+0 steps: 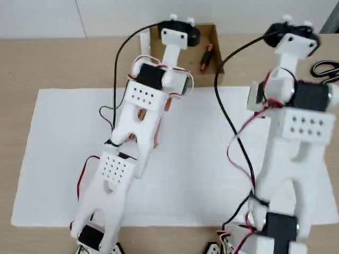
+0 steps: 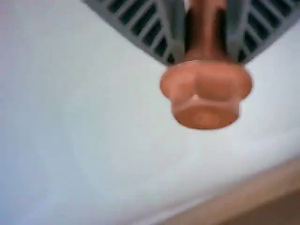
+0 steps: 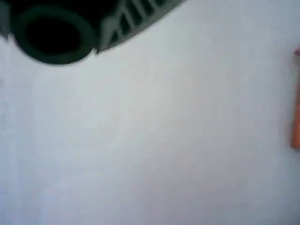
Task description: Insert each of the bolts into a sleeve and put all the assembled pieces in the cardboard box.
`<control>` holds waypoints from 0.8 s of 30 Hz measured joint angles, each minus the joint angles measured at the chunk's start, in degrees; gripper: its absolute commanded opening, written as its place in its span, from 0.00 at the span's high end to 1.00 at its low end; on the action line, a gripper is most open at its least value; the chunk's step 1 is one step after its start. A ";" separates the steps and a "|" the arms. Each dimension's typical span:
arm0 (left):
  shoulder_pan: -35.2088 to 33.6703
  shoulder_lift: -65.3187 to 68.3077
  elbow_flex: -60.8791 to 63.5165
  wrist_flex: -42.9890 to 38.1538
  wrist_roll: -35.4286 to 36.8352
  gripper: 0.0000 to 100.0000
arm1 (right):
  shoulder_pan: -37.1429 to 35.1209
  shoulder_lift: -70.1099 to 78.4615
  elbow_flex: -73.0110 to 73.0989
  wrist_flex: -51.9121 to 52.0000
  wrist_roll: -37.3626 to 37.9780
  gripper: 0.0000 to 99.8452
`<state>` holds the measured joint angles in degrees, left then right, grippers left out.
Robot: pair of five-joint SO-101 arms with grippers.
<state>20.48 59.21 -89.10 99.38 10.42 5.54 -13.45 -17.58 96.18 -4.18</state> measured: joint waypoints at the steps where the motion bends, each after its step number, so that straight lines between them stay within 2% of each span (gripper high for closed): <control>1: 0.00 0.00 -1.23 0.00 0.00 1.00 | 0.00 -2.81 0.00 -0.18 0.00 1.00; 10: -0.53 -0.88 -2.90 0.00 0.00 1.00 | 0.00 -24.18 9.41 -2.99 0.00 1.00; 17: -0.53 -10.46 -2.99 0.00 0.00 1.00 | 0.00 -45.89 27.34 -14.42 0.00 1.00; 24: -0.53 -17.76 -2.99 0.00 0.00 1.00 | 0.18 -52.48 45.54 -22.51 0.09 1.00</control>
<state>19.96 41.45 -92.09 99.38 10.42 5.71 -65.93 27.96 73.67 -4.09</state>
